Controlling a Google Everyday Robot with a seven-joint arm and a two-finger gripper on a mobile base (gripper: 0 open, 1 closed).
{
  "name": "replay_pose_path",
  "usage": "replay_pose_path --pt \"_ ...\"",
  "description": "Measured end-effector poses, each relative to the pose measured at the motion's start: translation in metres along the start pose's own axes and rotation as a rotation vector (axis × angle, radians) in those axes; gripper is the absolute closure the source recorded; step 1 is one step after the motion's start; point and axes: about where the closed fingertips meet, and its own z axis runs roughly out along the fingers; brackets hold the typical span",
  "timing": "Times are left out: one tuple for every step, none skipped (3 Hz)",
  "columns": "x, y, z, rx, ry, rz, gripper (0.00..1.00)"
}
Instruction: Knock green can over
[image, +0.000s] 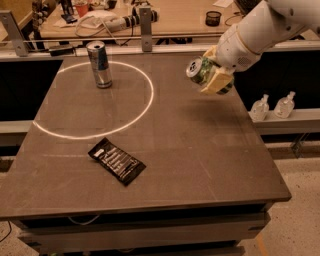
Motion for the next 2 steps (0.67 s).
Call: replay_pose_path --pt "-0.0061 0.0025 0.0074 -0.029 0.086 -0.084 1.00" --pt "-0.0096 0.0047 0.0160 -0.069 0.158 -0.136 1.00"
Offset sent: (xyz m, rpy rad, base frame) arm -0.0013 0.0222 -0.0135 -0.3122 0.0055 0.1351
